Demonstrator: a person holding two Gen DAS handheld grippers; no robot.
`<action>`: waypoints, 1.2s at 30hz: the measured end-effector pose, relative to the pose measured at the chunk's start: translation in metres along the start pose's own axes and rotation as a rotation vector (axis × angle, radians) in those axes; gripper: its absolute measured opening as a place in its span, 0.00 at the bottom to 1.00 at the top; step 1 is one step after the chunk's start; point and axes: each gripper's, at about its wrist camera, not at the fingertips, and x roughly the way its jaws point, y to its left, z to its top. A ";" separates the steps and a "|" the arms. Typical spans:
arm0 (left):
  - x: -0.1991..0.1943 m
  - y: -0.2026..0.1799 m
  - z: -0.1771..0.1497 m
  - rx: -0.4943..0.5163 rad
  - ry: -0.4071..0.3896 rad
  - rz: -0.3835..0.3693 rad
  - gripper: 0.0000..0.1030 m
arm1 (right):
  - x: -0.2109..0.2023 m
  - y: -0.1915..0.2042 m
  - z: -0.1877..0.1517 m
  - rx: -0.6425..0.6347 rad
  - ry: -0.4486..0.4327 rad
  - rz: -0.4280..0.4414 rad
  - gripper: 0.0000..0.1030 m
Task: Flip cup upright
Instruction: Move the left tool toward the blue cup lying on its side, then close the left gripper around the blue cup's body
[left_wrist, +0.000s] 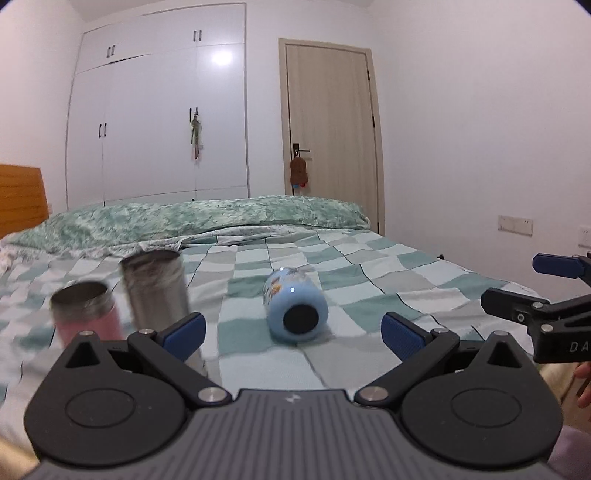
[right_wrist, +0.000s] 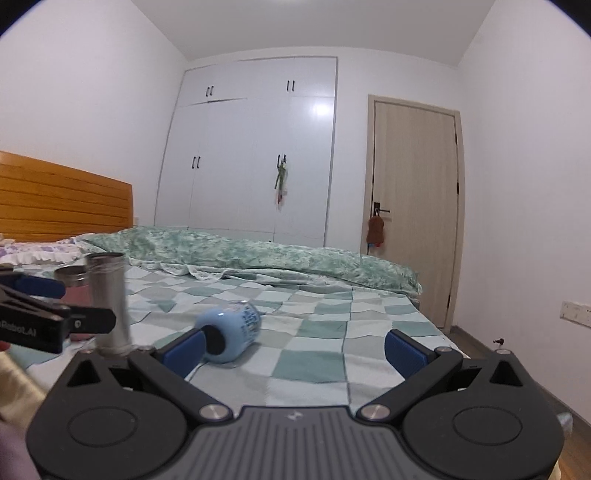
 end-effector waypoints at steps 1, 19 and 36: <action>0.012 -0.002 0.008 0.004 0.013 0.000 1.00 | 0.008 -0.006 0.003 0.000 0.009 0.004 1.00; 0.190 -0.014 0.082 0.045 0.341 0.105 1.00 | 0.182 -0.073 0.043 -0.029 0.277 0.145 1.00; 0.288 -0.001 0.069 -0.036 0.669 0.117 1.00 | 0.267 -0.083 0.024 -0.024 0.430 0.257 1.00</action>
